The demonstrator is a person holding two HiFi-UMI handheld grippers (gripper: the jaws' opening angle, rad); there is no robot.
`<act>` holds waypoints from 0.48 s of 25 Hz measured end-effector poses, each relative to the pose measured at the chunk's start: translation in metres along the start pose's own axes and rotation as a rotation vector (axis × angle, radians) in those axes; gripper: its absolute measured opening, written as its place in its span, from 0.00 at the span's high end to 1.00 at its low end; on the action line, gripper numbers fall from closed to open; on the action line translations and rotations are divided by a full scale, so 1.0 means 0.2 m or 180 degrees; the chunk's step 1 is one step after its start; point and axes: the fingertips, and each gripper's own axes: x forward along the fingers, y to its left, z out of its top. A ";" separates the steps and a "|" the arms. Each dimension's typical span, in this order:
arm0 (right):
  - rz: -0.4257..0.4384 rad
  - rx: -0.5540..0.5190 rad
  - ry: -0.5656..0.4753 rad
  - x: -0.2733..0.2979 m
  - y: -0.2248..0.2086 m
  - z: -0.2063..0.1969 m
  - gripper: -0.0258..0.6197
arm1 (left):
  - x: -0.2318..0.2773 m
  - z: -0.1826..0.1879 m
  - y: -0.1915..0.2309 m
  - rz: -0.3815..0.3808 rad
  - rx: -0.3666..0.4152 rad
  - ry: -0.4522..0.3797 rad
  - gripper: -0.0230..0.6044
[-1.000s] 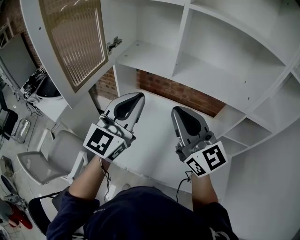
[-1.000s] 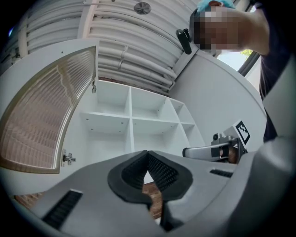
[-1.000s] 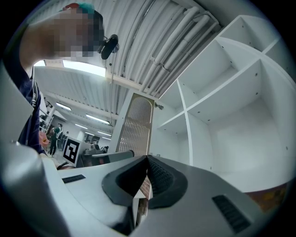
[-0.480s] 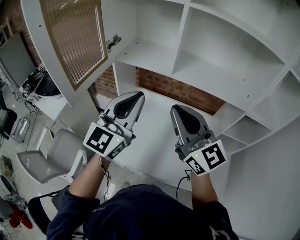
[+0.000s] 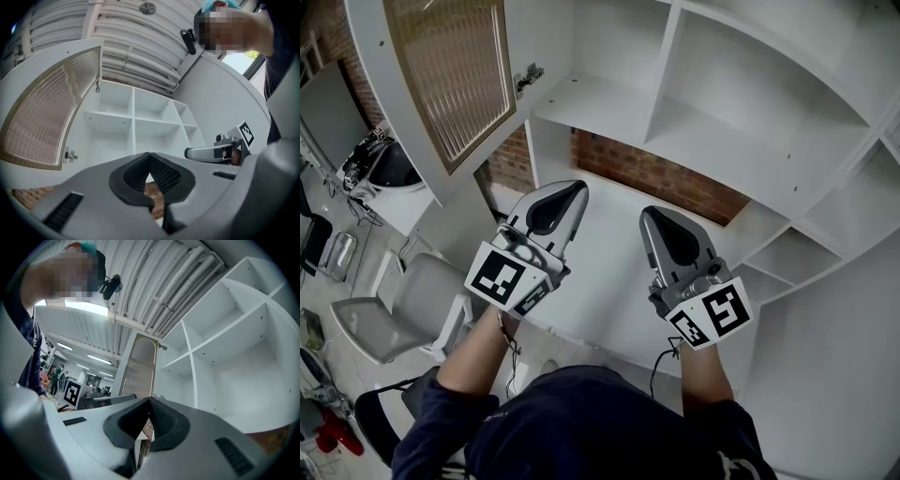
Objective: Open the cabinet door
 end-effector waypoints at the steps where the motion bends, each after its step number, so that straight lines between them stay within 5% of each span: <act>1: 0.0001 -0.0002 0.0003 0.00 0.00 0.00 0.92 | 0.00 0.00 0.00 -0.0002 -0.0004 0.0000 0.95; 12: -0.0016 -0.0004 0.0009 -0.01 0.03 0.01 0.92 | -0.04 -0.01 -0.01 -0.0014 -0.0054 0.0011 0.95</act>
